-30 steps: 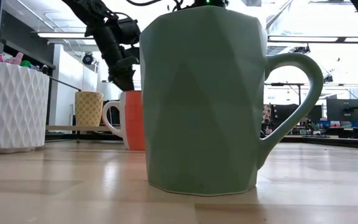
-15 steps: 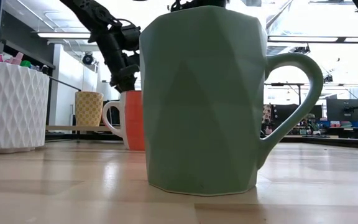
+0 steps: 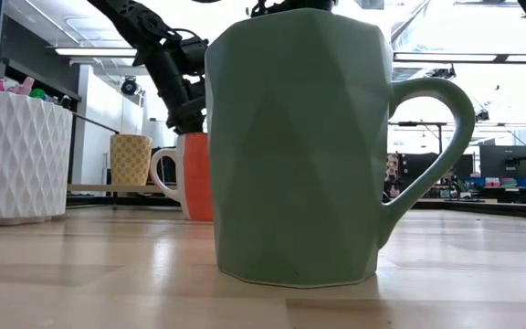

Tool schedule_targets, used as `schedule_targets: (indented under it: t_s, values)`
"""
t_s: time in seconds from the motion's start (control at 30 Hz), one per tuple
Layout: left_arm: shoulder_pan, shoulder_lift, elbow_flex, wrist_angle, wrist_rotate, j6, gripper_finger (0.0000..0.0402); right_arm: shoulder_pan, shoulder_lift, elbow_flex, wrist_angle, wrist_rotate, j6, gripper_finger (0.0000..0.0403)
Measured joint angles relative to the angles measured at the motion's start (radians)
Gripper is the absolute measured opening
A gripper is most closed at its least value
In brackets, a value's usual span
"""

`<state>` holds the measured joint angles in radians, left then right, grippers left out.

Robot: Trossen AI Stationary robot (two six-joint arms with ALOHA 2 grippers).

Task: Place coffee mugs
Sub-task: Adjust the colored mugs on the shelf, then put the blue patterned mug on the shelf

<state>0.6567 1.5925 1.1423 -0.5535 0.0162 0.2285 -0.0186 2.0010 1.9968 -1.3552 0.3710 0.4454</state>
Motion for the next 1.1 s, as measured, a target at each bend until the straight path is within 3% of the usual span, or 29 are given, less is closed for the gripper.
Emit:
schedule_targets:
  t_s: [0.37, 0.57, 0.77, 0.93, 1.1]
  values:
    - [0.0, 0.0, 0.0, 0.014, -0.005, -0.009, 0.006, 0.0, 0.0, 0.0, 0.0, 0.0, 0.002, 0.0103]
    - [-0.013, -0.036, 0.0, -0.212, 0.001, 0.01, 0.006, 0.0, 0.0, 0.0, -0.001, -0.008, -0.038, 0.0103]
    - [-0.059, -0.186, 0.104, -0.54, 0.003, -0.014, 0.006, 0.0, 0.0, 0.0, -0.022, -0.031, -0.088, 0.0103]
    - [-0.181, -0.381, 0.132, -0.697, 0.084, -0.174, 0.006, 0.017, 0.0, 0.0, -0.123, -0.086, -0.095, 0.0103]
    - [-0.414, -0.532, 0.131, -0.751, 0.087, -0.387, 0.006, 0.06, 0.0, 0.0, -0.214, -0.09, -0.114, 0.0103]
